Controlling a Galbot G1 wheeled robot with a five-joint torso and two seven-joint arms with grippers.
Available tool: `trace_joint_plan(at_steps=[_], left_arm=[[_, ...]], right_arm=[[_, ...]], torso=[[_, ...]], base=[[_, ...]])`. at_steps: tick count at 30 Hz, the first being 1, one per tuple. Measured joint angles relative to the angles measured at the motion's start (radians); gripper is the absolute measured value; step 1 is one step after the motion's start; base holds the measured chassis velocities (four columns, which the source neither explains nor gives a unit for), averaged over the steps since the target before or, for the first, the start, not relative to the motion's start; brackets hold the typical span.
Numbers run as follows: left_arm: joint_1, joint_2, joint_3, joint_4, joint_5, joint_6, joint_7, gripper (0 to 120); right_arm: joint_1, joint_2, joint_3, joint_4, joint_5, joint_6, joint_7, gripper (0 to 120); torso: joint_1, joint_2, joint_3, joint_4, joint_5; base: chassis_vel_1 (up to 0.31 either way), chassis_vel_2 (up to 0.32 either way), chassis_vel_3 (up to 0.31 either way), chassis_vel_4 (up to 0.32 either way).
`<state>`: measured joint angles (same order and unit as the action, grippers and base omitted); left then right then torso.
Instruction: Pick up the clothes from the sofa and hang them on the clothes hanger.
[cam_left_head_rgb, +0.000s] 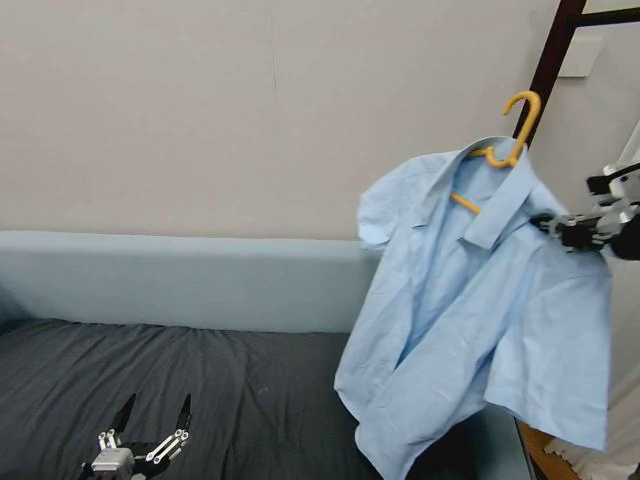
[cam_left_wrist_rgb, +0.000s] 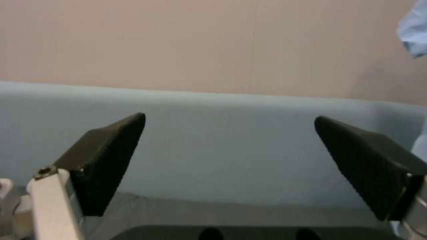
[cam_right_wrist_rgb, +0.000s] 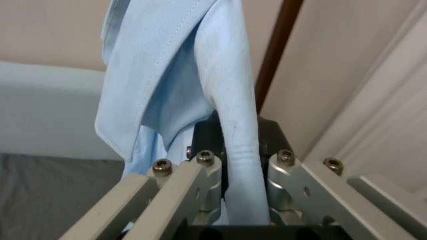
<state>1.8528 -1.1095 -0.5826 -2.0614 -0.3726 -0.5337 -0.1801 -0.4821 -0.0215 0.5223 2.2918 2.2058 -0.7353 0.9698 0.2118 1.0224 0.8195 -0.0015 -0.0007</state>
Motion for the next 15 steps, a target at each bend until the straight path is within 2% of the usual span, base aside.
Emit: trace_joint_plan(at_steps=[7,10,14,15], left_arm=[[-0.003,0.002,0.001,0.000,-0.003,0.003,-0.001,100],[-0.004,0.003,0.002,-0.001,-0.004,0.005,-0.001,100],[-0.005,0.004,0.002,-0.002,-0.005,0.006,-0.002,100],[-0.005,0.004,0.002,-0.002,-0.005,0.006,-0.002,100]], right_arm=[[0.039,-0.063,-0.038,-0.087,-0.003,0.000,0.051,6],[0.037,-0.072,-0.059,-0.135,-0.051,0.000,0.059,6],[0.001,-0.064,-0.105,-0.228,-0.215,0.000,0.051,6],[0.001,-0.064,-0.105,-0.228,-0.215,0.000,0.051,6]], torso=[[0.000,0.000,0.000,0.0001,-0.0002],[0.000,0.000,0.000,0.0001,0.0001],[0.000,0.000,0.000,0.0001,0.0000],[0.000,0.000,0.000,0.0001,0.0000]], base=[[0.000,0.000,0.000,0.000],[0.000,0.000,0.000,0.000],[0.000,0.000,0.000,0.000],[0.000,0.000,0.000,0.000]])
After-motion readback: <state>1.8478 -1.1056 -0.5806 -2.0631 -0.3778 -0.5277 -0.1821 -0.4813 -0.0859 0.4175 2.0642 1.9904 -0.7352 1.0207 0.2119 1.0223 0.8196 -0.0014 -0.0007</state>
